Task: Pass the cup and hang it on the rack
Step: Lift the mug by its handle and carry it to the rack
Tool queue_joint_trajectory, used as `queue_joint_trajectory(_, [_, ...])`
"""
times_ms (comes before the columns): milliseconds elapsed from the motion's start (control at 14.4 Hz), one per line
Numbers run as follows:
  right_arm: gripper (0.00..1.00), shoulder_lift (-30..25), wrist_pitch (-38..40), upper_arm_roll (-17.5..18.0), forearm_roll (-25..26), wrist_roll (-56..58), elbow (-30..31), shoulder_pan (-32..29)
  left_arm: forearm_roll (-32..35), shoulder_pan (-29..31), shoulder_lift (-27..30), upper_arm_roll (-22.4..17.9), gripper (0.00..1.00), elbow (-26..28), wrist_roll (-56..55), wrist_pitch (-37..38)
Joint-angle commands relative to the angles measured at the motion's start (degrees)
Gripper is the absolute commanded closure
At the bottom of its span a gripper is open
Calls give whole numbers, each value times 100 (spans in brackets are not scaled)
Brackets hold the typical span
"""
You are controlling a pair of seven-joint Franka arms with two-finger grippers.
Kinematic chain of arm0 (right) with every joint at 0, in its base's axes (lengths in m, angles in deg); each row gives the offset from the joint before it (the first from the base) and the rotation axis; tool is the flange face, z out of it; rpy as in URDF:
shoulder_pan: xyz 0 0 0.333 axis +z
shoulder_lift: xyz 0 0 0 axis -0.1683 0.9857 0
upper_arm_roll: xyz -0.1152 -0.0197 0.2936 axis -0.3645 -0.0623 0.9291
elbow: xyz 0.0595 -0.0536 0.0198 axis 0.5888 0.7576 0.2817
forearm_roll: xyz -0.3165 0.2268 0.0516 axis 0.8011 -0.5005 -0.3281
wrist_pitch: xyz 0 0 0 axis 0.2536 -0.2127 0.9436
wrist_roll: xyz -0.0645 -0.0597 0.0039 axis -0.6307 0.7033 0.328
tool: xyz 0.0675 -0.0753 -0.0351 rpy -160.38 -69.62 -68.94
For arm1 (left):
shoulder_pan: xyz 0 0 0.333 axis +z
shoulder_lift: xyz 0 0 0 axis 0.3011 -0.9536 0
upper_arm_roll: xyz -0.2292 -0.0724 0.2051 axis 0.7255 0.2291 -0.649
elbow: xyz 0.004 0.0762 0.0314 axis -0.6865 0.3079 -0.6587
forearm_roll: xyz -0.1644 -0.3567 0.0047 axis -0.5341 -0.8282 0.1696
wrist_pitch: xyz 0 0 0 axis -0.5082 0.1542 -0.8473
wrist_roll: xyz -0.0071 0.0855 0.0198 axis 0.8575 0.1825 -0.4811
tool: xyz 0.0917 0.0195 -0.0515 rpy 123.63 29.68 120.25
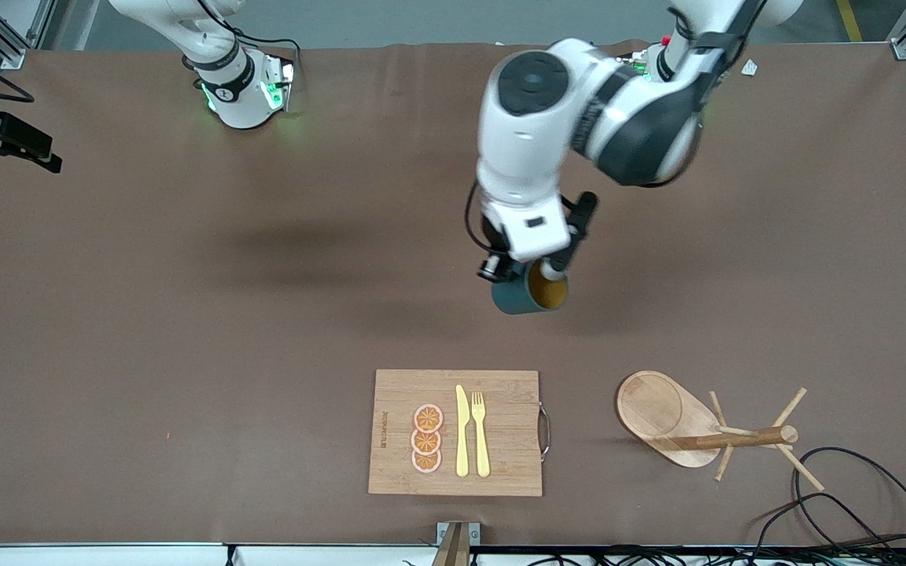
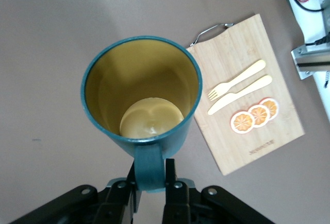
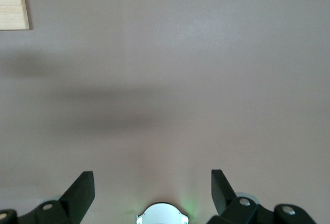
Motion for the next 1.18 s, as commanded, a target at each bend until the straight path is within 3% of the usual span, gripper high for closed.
queue_joint_trajectory(0, [0,-171,-66,4,86,-6,169,20,-945,772,431,57,100,189,725,20])
queue_joint_trajectory(416, [0,-162,-75,4,77,-14,160,20,-2598,2144,643,57,100,189,2070,265])
queue_joint_trajectory(694, [0,-162,-92,-5,77,-14,152,20,-4056,3138,511,5,99,233,4151,600])
queue_joint_trajectory(1111, [0,-162,-57,-5,77,-14,160,20,-5288,3727,-7,-31,100,215,4323,486])
